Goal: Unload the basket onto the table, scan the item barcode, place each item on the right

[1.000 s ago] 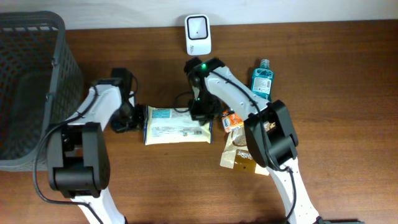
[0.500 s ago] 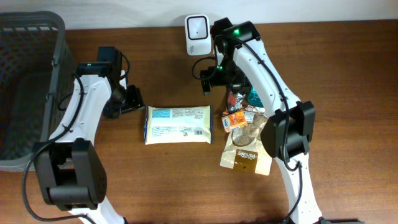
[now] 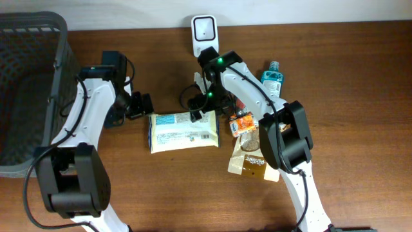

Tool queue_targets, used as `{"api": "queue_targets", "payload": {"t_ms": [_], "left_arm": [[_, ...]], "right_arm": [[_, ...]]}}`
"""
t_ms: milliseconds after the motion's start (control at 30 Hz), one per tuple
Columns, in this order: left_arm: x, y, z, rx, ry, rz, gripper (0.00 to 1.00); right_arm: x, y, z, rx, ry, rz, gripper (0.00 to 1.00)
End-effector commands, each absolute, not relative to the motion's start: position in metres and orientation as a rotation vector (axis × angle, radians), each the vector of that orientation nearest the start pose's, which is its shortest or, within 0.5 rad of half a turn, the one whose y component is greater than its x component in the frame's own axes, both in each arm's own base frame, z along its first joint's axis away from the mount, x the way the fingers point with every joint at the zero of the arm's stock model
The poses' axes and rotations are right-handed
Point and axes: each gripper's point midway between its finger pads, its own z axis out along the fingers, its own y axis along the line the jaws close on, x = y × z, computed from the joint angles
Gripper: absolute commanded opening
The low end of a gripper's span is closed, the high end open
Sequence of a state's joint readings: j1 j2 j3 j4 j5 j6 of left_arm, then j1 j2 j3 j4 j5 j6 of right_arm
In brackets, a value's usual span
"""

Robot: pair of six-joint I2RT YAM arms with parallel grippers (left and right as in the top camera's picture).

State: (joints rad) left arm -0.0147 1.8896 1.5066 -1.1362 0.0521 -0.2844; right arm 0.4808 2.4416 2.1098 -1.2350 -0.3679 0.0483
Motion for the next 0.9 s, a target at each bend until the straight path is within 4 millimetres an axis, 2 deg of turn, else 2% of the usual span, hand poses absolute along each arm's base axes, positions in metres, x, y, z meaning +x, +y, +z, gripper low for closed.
{"api": "queue_targets", "payload": {"t_ms": [0,167,367,633,867], "left_arm": [[0.351,-0.015,0.072,-0.428,3.115,-0.094,0.99],[0.350,-0.015,0.072,-0.428,3.117,-0.094,0.99],[0.350,-0.015,0.072,-0.428,3.116,-0.093,0.99],[0.351,-0.015,0.072,-0.427,3.116,-0.093,0.99],[0.351,-0.015,0.072,-0.427,3.116,-0.093,0.99]], "right_arm": [[0.393,0.265,0.020,-0.696,3.116,0.502,0.99],[0.396,0.258,0.017,-0.694,3.119,0.432,0.98],[0.396,0.259,0.017,-0.689,3.118,0.431,0.99],[0.408,0.271,0.020,-0.691,3.049,0.504,0.98],[0.405,0.272,0.015,-0.696,3.053,0.507,0.99]]}}
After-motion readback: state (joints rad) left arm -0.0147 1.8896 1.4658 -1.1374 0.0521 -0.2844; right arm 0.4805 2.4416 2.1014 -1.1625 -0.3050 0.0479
